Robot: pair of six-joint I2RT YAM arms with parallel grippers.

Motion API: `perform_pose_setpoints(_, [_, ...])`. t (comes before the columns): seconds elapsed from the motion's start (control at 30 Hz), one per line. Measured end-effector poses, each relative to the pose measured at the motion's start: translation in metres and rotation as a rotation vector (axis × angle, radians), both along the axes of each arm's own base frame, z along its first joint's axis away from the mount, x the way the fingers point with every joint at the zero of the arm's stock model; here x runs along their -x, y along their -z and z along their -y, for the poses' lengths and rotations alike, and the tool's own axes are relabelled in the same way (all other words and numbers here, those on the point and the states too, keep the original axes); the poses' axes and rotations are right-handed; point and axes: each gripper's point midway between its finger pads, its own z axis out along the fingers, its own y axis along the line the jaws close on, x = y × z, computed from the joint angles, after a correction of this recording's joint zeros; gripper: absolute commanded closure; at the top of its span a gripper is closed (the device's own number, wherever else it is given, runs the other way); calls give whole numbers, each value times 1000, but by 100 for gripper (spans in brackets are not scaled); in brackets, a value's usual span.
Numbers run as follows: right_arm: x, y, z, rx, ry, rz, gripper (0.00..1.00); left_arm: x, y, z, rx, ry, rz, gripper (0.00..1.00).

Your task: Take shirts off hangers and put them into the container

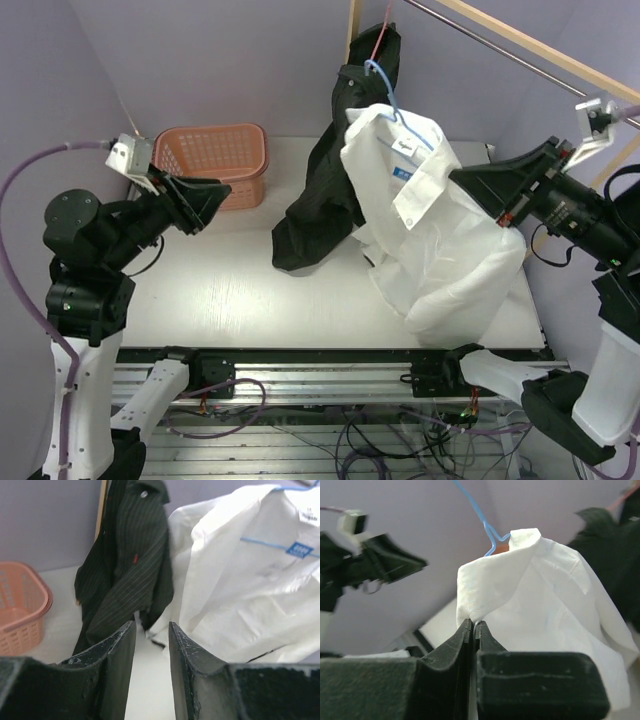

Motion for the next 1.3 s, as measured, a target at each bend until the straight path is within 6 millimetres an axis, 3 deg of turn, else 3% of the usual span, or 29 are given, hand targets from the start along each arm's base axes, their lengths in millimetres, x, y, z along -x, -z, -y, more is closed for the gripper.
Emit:
perform_pose_setpoints(0.17, [42, -23, -20, -107, -211, 56, 100, 13, -38, 4, 40, 34, 76, 55])
perform_pose_setpoints(0.3, [55, -31, -33, -182, -338, 70, 100, 35, -67, 6, 79, 69, 148, 53])
perform_pose_setpoints(0.43, [42, -26, -49, -252, -442, 29, 100, 56, -93, 4, 93, 75, 218, 48])
perform_pose_setpoints(0.57, [16, -13, -66, -303, -525, -30, 100, 76, -122, -1, 102, 65, 302, 45])
perform_pose_setpoints(0.67, [1, -3, -76, -326, -569, -74, 100, 82, -131, -1, 108, 66, 332, 39])
perform_pose_setpoints(0.77, [-5, 1, -80, -332, -598, -93, 100, 71, -131, 0, 106, 66, 316, 37])
perform_pose_setpoints(0.87, [0, -3, -80, -329, -626, -68, 100, 43, -121, 3, 84, 55, 267, 37])
perform_pose_setpoints(1.1, [7, -9, -80, -309, -658, -20, 100, -36, -70, -1, -31, -41, 110, 36])
perform_pose_setpoints(1.17, [5, -6, -80, -302, -658, -25, 100, -48, -56, -3, -65, -64, 81, 36])
perform_pose_setpoints(1.3, [-1, 3, -83, -298, -654, -45, 100, -48, -50, -5, -94, -77, 94, 36])
